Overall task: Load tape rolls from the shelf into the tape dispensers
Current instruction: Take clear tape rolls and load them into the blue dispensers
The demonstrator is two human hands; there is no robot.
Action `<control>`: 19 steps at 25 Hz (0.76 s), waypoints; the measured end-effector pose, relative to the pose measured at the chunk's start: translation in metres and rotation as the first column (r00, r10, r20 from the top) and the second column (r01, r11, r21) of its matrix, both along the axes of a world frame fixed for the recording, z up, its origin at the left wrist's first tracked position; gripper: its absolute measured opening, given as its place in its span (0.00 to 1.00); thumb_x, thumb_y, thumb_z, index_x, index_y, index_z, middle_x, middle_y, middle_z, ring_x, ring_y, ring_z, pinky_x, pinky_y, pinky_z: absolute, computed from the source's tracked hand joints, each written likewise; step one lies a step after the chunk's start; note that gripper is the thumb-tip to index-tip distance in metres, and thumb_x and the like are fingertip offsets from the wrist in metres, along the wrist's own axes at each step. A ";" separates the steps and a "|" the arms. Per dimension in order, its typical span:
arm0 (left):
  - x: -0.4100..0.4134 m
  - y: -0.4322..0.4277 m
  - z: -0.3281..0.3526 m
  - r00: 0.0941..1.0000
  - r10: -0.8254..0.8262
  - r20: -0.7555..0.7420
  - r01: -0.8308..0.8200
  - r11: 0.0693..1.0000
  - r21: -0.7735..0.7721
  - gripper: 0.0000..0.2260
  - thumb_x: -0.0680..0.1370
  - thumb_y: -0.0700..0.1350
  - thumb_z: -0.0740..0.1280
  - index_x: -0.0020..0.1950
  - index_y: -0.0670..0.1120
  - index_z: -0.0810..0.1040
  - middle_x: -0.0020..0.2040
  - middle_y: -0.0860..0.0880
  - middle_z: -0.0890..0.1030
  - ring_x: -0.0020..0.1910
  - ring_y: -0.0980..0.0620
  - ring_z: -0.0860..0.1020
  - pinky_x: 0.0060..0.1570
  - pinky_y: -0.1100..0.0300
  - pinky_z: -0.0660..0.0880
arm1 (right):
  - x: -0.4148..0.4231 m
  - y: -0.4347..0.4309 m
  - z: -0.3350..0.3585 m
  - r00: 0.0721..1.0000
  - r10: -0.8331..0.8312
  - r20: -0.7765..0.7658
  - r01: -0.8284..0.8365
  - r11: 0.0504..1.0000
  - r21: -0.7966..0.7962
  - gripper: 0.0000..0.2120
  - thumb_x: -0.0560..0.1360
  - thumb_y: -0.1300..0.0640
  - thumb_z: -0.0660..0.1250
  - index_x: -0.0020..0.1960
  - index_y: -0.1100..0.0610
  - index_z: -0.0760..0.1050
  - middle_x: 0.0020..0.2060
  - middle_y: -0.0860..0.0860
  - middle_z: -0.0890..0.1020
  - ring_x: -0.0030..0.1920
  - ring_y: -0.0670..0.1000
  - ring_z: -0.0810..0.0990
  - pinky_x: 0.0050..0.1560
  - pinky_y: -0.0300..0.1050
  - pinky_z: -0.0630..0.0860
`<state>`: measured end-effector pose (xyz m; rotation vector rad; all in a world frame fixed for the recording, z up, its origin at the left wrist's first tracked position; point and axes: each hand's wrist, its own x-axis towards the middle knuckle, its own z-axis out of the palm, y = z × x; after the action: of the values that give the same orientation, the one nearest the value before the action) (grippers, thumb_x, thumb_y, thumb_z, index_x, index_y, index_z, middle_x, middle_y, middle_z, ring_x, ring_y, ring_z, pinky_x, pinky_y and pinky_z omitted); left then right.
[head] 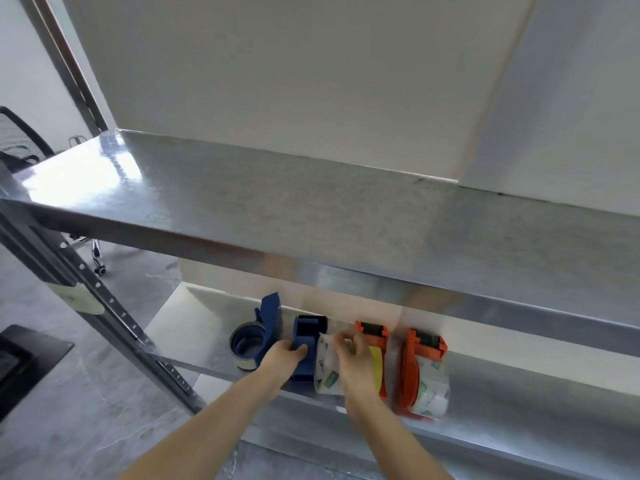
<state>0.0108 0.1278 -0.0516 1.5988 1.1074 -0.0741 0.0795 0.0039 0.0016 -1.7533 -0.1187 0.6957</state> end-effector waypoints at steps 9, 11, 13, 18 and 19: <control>-0.009 -0.031 0.029 0.935 0.125 0.331 -0.004 0.939 -0.343 0.08 0.83 0.49 0.57 0.57 0.49 0.74 0.55 0.50 0.77 0.57 0.52 0.75 0.64 0.54 0.71 | -0.005 0.031 -0.012 0.968 -0.181 -0.174 0.182 0.983 -0.011 0.02 0.75 0.57 0.68 0.44 0.55 0.77 0.46 0.56 0.82 0.47 0.55 0.79 0.50 0.52 0.78; -0.022 -0.031 0.045 0.916 0.070 0.395 0.062 0.948 -0.312 0.06 0.82 0.51 0.59 0.56 0.54 0.73 0.54 0.54 0.77 0.56 0.56 0.75 0.59 0.59 0.74 | -0.014 0.037 -0.009 0.943 -0.228 -0.242 0.250 0.966 0.062 0.03 0.72 0.60 0.69 0.46 0.58 0.77 0.46 0.55 0.82 0.49 0.57 0.80 0.50 0.54 0.79; -0.033 -0.019 0.047 0.894 -0.050 0.446 0.146 0.972 -0.183 0.07 0.79 0.49 0.66 0.55 0.51 0.73 0.54 0.50 0.81 0.53 0.55 0.79 0.56 0.57 0.77 | -0.023 0.041 -0.001 0.909 -0.236 -0.343 0.317 0.927 0.201 0.03 0.73 0.65 0.68 0.46 0.60 0.78 0.45 0.55 0.83 0.49 0.57 0.81 0.45 0.49 0.78; -0.052 0.008 0.050 0.883 -0.263 0.389 0.255 0.964 0.073 0.15 0.75 0.38 0.67 0.55 0.55 0.70 0.50 0.53 0.81 0.50 0.55 0.81 0.56 0.56 0.80 | -0.030 0.061 0.017 0.993 -0.121 -0.009 0.120 0.991 -0.063 0.08 0.73 0.62 0.68 0.41 0.51 0.73 0.43 0.53 0.79 0.46 0.53 0.79 0.49 0.49 0.76; -0.055 0.011 0.053 0.865 -0.277 0.419 0.274 0.959 0.067 0.16 0.76 0.38 0.67 0.54 0.57 0.69 0.48 0.56 0.81 0.48 0.58 0.80 0.53 0.63 0.79 | -0.030 0.061 0.022 0.994 -0.022 0.111 0.033 0.995 -0.093 0.07 0.74 0.61 0.68 0.40 0.50 0.74 0.44 0.51 0.80 0.47 0.53 0.80 0.49 0.47 0.76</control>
<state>-0.0439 0.1388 0.0016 1.6685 0.5368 0.0871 0.0493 0.0650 0.0237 -1.8816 -0.1386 0.5928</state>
